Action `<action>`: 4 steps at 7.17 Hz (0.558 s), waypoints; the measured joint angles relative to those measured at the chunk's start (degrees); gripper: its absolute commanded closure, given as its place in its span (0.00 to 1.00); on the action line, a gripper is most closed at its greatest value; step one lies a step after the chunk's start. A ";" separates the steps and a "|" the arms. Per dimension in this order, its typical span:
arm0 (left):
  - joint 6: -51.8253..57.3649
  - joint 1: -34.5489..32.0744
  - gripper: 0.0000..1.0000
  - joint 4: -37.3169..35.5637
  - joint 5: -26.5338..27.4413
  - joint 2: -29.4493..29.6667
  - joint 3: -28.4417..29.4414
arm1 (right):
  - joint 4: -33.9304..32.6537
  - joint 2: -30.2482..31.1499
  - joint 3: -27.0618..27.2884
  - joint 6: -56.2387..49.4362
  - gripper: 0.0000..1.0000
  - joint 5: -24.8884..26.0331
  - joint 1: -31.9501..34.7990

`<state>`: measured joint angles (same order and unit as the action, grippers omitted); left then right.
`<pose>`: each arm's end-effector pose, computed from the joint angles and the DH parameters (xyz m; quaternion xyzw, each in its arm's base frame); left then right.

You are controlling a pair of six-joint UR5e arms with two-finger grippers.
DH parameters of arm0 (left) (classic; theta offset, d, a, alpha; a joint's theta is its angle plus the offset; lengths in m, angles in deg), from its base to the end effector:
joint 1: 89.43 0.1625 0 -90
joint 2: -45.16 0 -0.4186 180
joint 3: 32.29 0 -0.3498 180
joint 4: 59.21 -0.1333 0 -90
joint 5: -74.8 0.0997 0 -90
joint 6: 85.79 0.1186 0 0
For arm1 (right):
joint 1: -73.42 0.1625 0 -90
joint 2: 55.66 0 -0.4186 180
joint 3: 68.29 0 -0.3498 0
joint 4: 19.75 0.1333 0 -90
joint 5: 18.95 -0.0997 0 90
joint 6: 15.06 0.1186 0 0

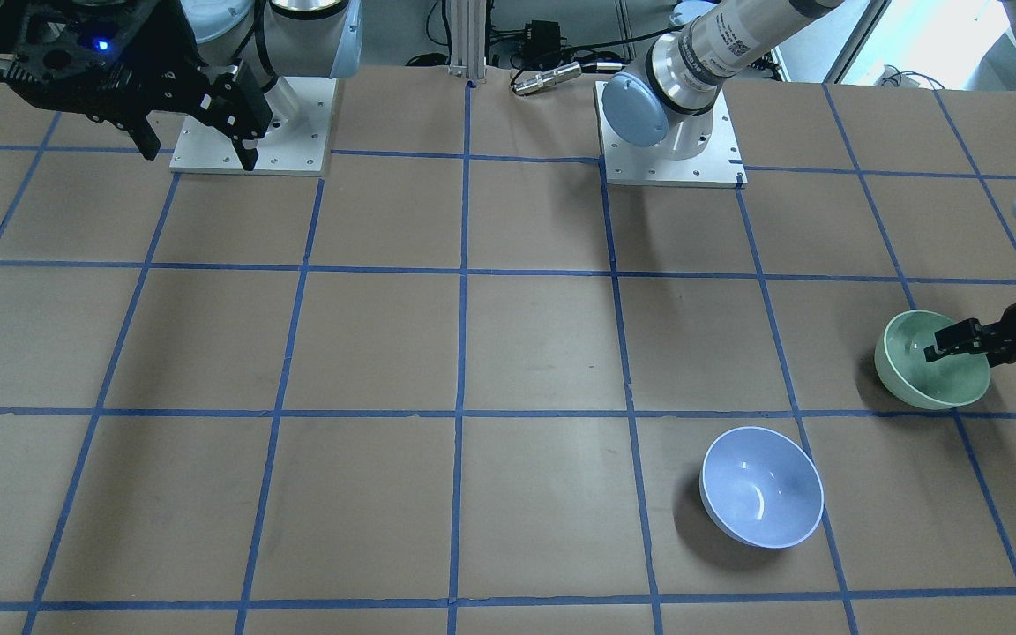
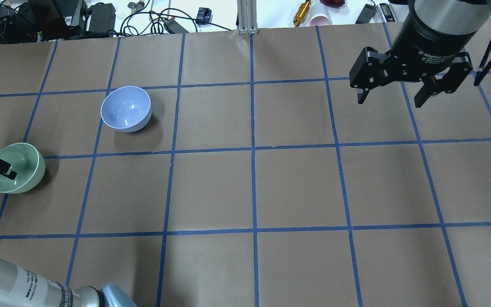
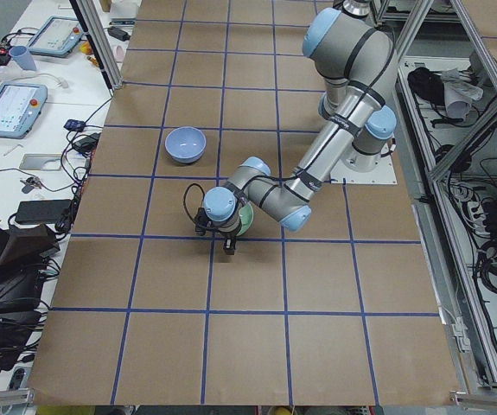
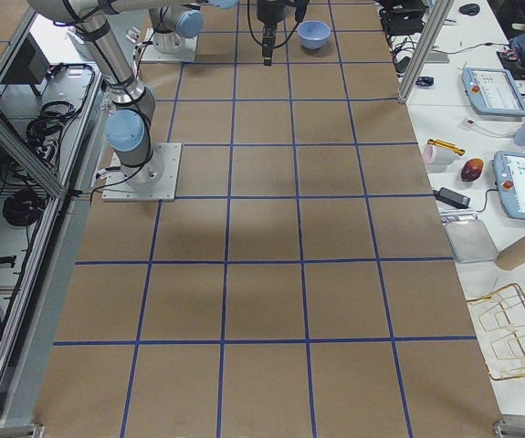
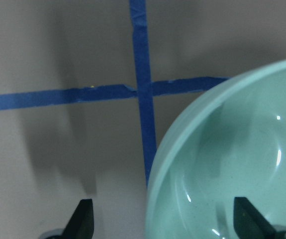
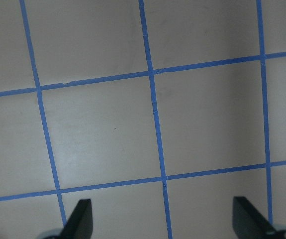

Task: Stack green bowl on blue bowl
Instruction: 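Close the left gripper on the green bowl's rim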

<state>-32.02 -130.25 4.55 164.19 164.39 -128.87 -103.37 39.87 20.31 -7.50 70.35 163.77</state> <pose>0.3409 -0.4723 0.1896 -0.0395 -0.9957 -0.0478 0.0686 0.1372 -0.4069 0.5037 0.0628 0.9980 -0.0044 0.0064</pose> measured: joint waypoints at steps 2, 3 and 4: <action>-0.09 0.03 0.12 0.02 -0.06 0.14 -0.05 | -0.02 0.00 0.05 0.00 0.00 0.00 0.00; -0.09 0.03 0.20 -0.02 -0.08 0.28 -0.03 | -0.03 0.00 0.05 0.00 0.00 0.00 0.00; -0.06 0.03 0.55 -0.03 -0.07 0.40 0.02 | -0.01 0.00 0.04 0.00 0.00 0.00 0.00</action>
<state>-32.07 -130.22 4.52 164.12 164.78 -128.86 -103.38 39.87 20.34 -7.50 70.35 163.77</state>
